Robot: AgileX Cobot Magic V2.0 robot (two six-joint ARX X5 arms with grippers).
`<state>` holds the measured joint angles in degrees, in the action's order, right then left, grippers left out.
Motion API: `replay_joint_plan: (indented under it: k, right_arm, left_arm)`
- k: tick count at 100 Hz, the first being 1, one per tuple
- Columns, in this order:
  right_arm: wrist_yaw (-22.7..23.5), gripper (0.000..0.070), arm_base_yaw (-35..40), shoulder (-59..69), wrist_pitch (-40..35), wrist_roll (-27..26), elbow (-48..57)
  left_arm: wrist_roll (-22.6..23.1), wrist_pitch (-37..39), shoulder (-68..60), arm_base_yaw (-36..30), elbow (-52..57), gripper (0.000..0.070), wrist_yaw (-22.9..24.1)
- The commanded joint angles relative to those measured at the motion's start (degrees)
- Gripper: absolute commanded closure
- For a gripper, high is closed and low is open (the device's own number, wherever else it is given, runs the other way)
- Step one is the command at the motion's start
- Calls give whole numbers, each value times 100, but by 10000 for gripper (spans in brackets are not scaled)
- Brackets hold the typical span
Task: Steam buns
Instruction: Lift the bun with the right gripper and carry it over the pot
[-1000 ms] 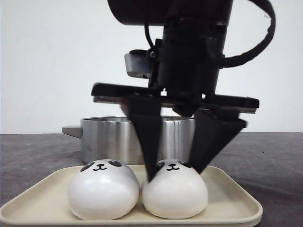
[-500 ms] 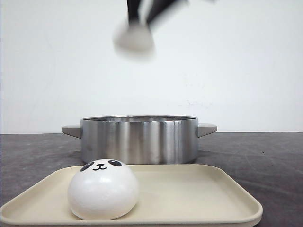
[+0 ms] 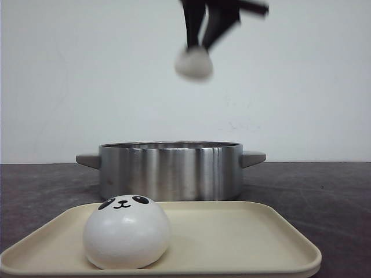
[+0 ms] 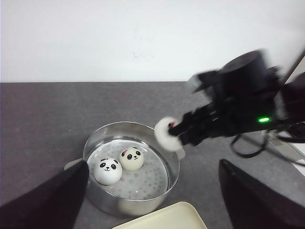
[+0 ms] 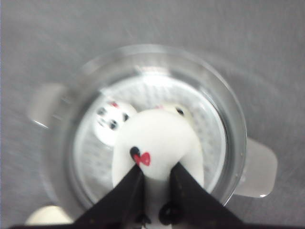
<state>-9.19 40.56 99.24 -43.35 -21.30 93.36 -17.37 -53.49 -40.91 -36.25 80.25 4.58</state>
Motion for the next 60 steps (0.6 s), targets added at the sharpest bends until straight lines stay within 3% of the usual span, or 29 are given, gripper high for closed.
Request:
replay_joint_plan:
  k: [1, 25, 30, 38, 42, 60]
  right_arm:
    - [122, 691, 31, 313, 33, 136, 72]
    - [459, 664, -125, 1169, 26, 273, 72]
    - [553, 568, -149, 1259, 20, 264, 72]
    - [619, 324, -164, 1357, -4, 251, 72]
    - [601, 241, -170, 1362, -39, 243, 72]
    - [354, 224, -170, 1353, -59, 219, 74]
  left_arm:
    - [-2, 76, -26, -42, 105, 188, 15]
    - [-2, 68, -26, -42, 105, 188, 15]
    - [-2, 57, -26, -42, 105, 188, 15]
    - [-2, 31, -26, -42, 103, 188, 15]
    - [-2, 28, -26, -42, 103, 188, 15]
    - [-2, 9, -26, -42, 103, 188, 13]
